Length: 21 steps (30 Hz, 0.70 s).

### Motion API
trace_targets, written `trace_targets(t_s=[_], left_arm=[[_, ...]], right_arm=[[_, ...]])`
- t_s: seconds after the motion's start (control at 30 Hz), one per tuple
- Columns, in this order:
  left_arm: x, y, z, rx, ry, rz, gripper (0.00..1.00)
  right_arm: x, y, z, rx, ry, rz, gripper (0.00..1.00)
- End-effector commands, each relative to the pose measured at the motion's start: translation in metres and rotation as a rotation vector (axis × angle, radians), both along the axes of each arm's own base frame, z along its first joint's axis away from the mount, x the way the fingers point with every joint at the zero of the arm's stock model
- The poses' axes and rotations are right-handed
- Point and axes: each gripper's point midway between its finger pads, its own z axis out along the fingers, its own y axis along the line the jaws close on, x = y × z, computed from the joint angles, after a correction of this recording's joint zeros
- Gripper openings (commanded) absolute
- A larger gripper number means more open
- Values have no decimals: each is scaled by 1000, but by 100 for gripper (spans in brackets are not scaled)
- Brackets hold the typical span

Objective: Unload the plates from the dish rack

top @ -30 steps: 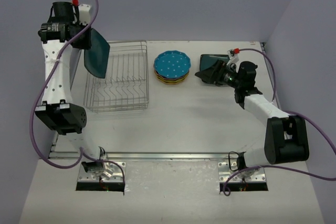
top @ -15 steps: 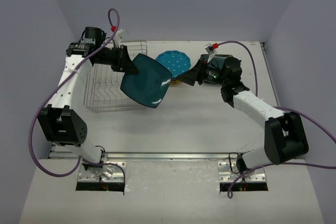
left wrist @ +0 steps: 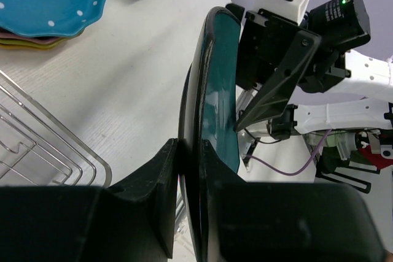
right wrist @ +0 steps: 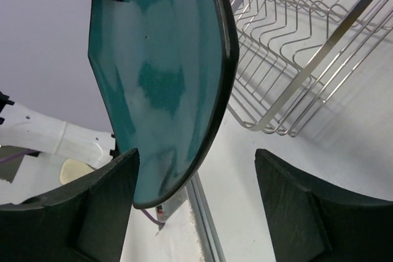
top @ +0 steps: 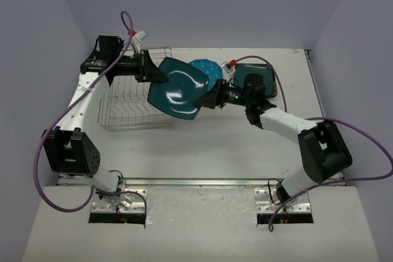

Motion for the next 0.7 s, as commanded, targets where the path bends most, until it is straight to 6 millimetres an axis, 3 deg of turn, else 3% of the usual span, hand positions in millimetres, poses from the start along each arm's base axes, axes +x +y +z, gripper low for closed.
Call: trace_targets(t_s=[0.0, 0.1, 0.33, 0.47, 0.53, 0.6, 0.67], left_arm=[[-15, -14, 47, -93, -121, -85, 0], [-15, -15, 45, -94, -115, -86, 0], [-16, -19, 42, -108, -104, -93, 0], [-17, -20, 40, -106, -100, -90, 0], [-17, -20, 39, -105, -99, -88, 1], [-15, -20, 38, -101, -99, -81, 8], [-13, -18, 38, -94, -98, -63, 29]], right_arm=[[-8, 12, 25, 80, -55, 57, 56], [-9, 15, 34, 122, -31, 76, 48], [-6, 18, 48, 197, 23, 82, 44], [-5, 17, 51, 218, 42, 63, 20], [-4, 16, 50, 224, 62, 48, 4], [-2, 13, 50, 233, 82, 30, 0], [1, 8, 49, 245, 112, 6, 0]])
